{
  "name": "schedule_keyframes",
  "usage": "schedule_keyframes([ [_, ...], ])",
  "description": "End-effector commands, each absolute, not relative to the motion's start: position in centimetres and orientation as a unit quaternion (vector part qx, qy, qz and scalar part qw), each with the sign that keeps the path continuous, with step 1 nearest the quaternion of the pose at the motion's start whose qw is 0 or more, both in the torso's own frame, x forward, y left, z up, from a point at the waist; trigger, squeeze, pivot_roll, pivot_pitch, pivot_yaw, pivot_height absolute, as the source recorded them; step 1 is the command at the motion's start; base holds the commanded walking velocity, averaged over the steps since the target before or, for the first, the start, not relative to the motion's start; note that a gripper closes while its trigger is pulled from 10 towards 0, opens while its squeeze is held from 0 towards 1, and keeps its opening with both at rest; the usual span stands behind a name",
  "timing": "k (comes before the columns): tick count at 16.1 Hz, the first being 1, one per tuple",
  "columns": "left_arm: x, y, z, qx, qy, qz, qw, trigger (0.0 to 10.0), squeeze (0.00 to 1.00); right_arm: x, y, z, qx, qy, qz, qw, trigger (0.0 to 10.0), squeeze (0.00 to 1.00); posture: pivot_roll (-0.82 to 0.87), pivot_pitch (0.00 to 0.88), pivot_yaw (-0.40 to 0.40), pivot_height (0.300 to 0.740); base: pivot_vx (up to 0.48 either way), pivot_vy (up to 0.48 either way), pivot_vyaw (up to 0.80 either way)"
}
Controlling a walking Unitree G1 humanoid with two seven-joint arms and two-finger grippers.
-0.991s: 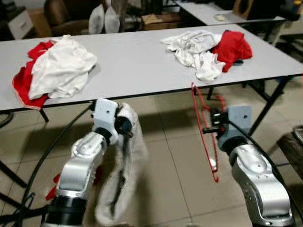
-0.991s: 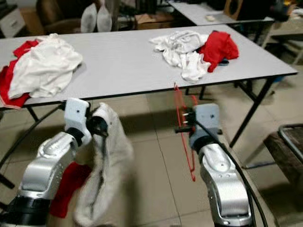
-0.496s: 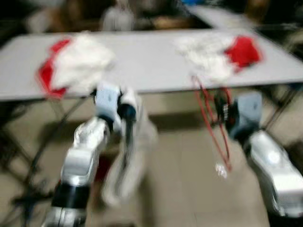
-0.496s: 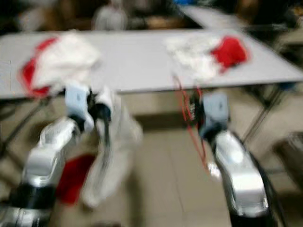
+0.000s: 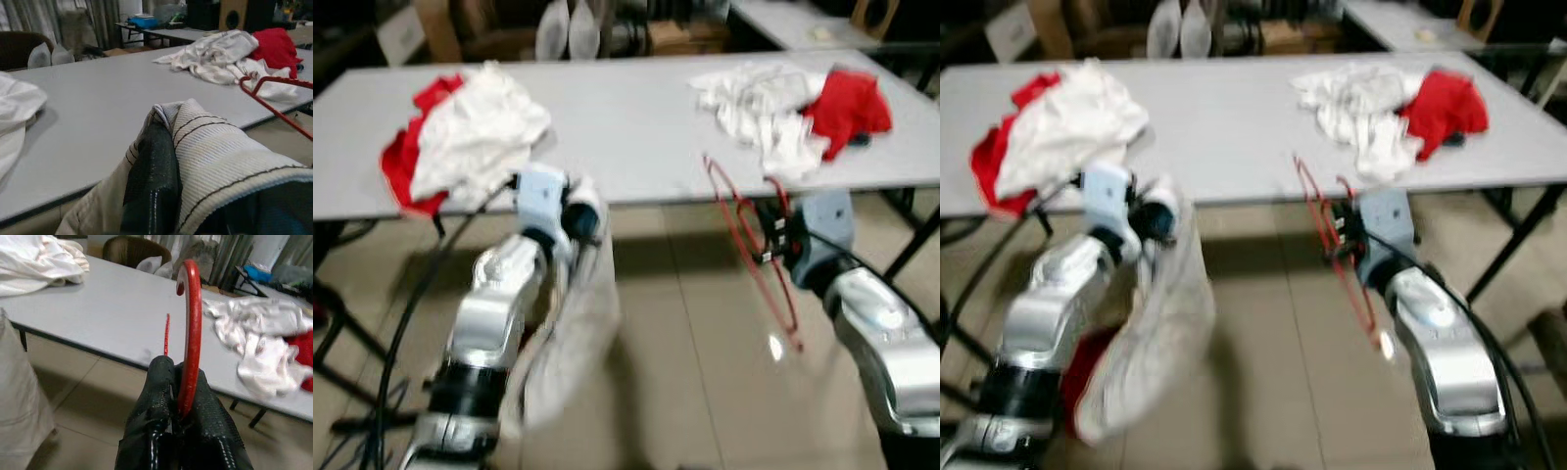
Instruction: Hang hanger
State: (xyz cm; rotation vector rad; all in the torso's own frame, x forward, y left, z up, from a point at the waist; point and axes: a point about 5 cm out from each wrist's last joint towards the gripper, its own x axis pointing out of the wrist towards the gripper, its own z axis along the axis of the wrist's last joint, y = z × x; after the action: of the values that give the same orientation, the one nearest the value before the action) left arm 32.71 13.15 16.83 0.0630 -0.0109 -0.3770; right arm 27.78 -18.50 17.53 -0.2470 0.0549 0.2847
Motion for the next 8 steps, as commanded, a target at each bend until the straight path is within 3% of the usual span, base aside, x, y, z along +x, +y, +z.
schedule_keyframes([
  [1,33.10,14.06,18.55,0.035,-0.045,-0.173,0.983,10.0,0.00,27.85,-17.88,18.35,-0.129,0.004,0.161,0.978,10.0,0.00,-0.18,0.000,0.017,0.740,0.375,0.000,0.00],
  [5,33.56,14.37,19.05,0.027,-0.053,-0.157,0.986,10.0,0.00,28.18,-17.83,18.92,-0.137,-0.011,0.166,0.977,10.0,0.00,-0.17,0.000,0.009,0.740,0.370,0.000,0.70],
  [8,33.74,14.20,19.30,0.038,-0.057,-0.171,0.983,10.0,0.00,28.17,-18.31,18.71,-0.155,0.000,0.174,0.972,10.0,0.00,-0.17,0.000,0.000,0.740,0.370,0.000,0.00],
])
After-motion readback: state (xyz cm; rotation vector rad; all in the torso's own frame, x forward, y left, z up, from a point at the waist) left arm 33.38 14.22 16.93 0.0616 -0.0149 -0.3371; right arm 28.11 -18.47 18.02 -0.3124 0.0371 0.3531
